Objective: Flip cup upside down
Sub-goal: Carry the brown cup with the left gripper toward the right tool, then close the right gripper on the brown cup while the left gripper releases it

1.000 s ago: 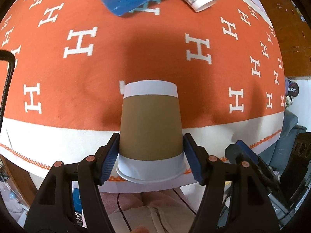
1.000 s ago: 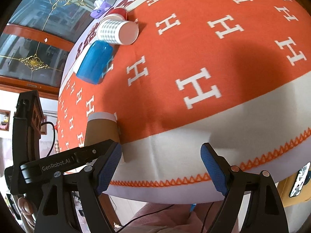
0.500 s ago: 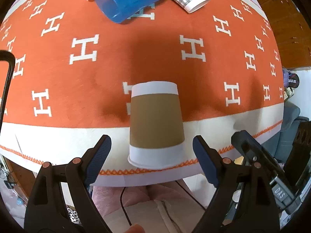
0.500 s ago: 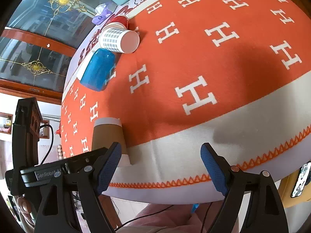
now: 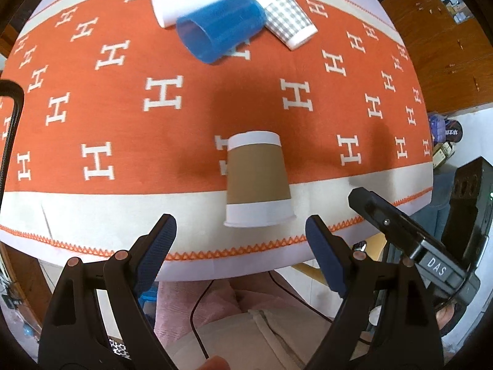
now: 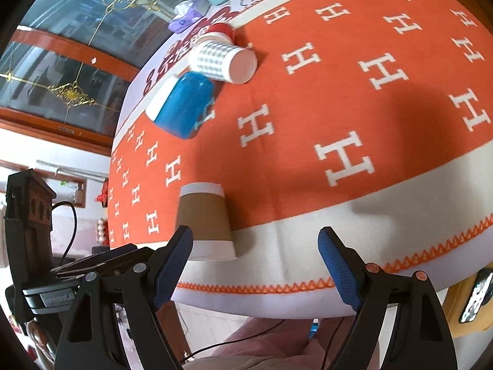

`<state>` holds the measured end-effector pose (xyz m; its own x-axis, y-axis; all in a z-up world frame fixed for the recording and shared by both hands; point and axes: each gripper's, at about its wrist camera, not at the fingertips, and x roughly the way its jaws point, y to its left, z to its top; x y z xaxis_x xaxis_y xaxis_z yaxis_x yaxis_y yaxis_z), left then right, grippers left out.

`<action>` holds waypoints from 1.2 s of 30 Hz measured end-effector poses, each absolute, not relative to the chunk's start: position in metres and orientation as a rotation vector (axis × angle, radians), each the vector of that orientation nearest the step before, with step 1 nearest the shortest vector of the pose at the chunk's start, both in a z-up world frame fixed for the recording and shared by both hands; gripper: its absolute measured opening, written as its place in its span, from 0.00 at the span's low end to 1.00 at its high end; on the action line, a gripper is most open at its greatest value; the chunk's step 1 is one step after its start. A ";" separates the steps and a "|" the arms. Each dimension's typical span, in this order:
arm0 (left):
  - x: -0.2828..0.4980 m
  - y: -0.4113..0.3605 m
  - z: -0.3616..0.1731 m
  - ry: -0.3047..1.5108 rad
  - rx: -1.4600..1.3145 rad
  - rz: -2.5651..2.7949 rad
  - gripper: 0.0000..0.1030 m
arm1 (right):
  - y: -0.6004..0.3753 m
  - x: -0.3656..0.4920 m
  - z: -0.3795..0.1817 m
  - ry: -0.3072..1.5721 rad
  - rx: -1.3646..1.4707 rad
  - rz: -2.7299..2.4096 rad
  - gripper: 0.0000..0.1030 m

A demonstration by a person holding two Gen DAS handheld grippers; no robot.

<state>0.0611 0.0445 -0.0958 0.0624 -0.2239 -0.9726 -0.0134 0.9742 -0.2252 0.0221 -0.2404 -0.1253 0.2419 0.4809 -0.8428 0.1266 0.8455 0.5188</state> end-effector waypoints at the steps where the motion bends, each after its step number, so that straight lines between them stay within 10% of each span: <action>1: 0.059 0.050 -0.093 1.490 -0.201 -0.154 0.82 | -0.237 0.023 -0.124 1.325 0.547 0.269 0.83; 36: 0.067 0.132 -0.134 1.310 -0.249 -0.039 0.68 | -0.145 0.096 -0.190 1.620 0.531 0.431 0.80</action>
<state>0.0671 0.1315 -0.1341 0.2613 -0.1686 -0.9504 -0.1122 0.9727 -0.2034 0.0960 -0.1448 -0.1896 -0.0786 0.5710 -0.8172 0.0898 0.8204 0.5646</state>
